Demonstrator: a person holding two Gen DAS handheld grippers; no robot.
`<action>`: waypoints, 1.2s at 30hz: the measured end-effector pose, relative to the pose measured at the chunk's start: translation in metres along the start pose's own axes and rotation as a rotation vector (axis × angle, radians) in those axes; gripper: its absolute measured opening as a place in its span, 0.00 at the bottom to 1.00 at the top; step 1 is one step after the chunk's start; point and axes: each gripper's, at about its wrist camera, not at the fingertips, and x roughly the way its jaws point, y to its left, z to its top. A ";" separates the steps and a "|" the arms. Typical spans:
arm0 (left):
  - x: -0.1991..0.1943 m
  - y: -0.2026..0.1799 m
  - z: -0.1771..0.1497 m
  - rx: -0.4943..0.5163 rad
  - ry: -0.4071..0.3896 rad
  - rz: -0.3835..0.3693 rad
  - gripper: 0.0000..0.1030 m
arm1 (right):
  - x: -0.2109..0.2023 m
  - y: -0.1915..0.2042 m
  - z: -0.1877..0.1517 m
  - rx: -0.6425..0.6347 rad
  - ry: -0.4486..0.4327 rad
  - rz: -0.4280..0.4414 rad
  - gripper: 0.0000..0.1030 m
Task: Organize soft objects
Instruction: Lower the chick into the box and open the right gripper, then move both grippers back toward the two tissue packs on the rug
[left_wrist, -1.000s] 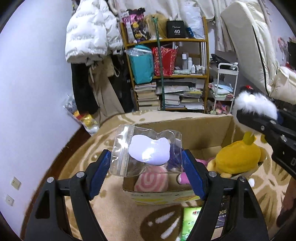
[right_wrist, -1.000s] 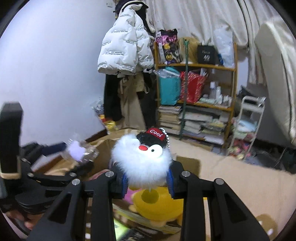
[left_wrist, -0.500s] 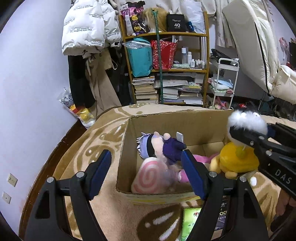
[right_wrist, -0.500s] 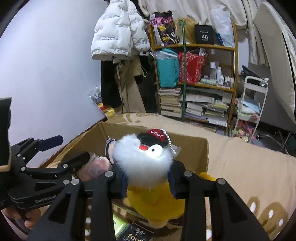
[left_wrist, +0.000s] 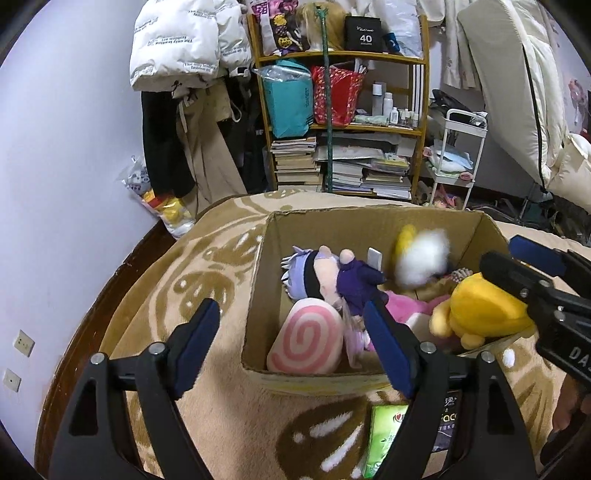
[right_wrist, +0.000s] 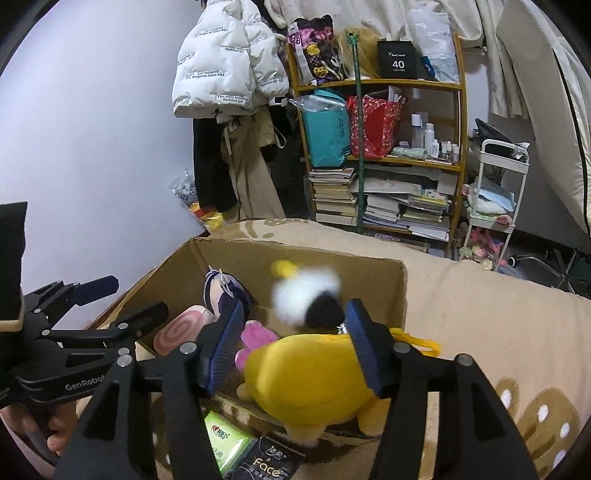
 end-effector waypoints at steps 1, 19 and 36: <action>-0.001 0.001 -0.001 -0.003 -0.001 0.002 0.82 | -0.002 0.000 0.000 0.001 -0.003 -0.003 0.68; -0.040 0.010 -0.014 0.000 -0.040 0.026 0.94 | -0.054 0.016 -0.011 0.004 -0.012 -0.032 0.92; -0.092 -0.002 -0.038 0.069 -0.037 0.027 0.99 | -0.106 0.016 -0.043 -0.012 0.044 -0.094 1.00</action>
